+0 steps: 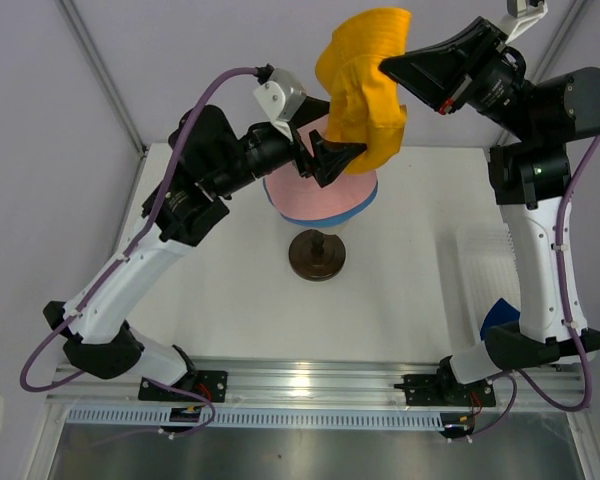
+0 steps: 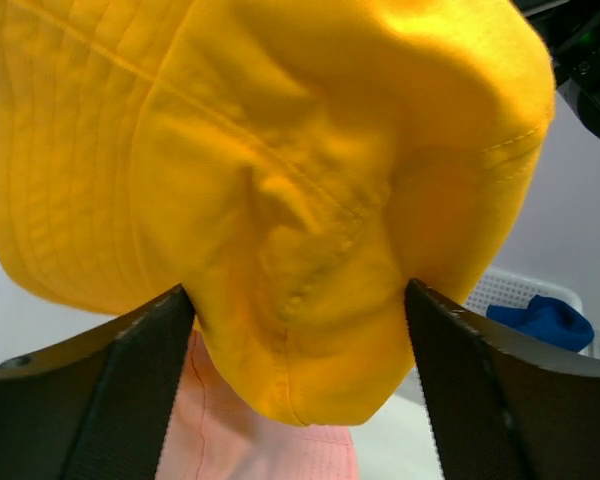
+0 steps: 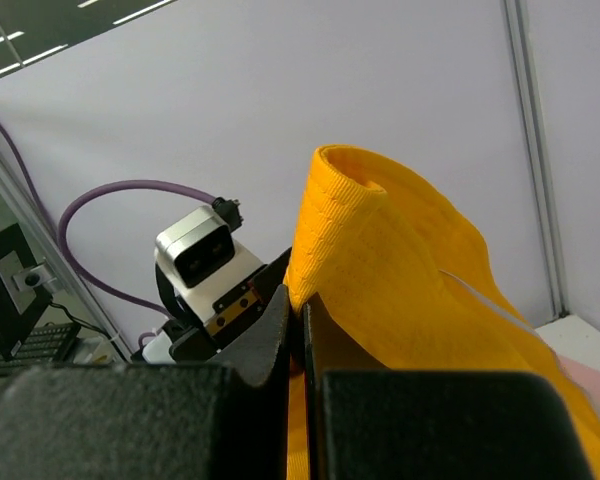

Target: Stack the hats

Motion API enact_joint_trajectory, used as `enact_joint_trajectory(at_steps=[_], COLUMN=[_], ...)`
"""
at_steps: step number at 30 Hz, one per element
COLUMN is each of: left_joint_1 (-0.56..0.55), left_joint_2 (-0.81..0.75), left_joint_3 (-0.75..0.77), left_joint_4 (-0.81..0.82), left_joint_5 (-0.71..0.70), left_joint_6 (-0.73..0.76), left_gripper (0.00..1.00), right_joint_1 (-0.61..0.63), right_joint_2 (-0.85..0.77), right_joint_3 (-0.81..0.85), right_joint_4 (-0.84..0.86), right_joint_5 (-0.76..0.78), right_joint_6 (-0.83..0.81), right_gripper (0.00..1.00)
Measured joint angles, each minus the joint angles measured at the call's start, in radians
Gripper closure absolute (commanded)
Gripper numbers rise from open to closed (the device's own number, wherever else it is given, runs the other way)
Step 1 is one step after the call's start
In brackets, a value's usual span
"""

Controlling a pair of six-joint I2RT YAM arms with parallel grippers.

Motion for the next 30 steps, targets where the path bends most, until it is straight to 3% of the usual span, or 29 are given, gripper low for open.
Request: enact_joint_trajectory(at_steps=[1, 4, 5, 6, 7, 13, 19, 30], left_joint_1=[-0.002, -0.01, -0.014, -0.017, -0.019, -0.026, -0.026, -0.026], left_joint_2=[-0.002, -0.005, -0.005, -0.003, -0.002, 0.001, -0.026, -0.208], left_joint_3=[-0.006, -0.034, -0.042, -0.049, -0.052, -0.052, -0.051, -0.026], left_joint_4=[0.006, 0.028, 0.037, 0.043, 0.049, 0.092, 0.098, -0.026], left_joint_5=[0.0, -0.015, -0.027, -0.041, -0.053, -0.198, -0.312, -0.386], left_joint_6=[0.016, 0.057, 0.067, 0.073, 0.082, 0.085, -0.018, -0.412], left_gripper=[0.2, 0.5, 0.74, 0.9, 0.99, 0.99, 0.99, 0.99], right_joint_1=[0.003, 0.011, 0.013, 0.016, 0.019, 0.026, 0.026, 0.043], right_joint_2=[0.006, 0.023, 0.027, 0.031, 0.034, 0.037, 0.043, 0.16], right_joint_3=[0.0, 0.0, 0.0, 0.0, 0.0, 0.001, 0.019, 0.124], right_joint_4=[0.0, 0.0, 0.0, 0.0, 0.0, -0.027, -0.111, -0.28], right_joint_5=[0.0, 0.0, 0.001, 0.001, 0.001, 0.037, 0.13, 0.348], right_joint_6=[0.004, 0.015, 0.017, 0.02, 0.021, -0.005, -0.096, -0.216], right_gripper=[1.0, 1.0, 1.0, 1.0, 1.0, 1.0, 1.0, 1.0])
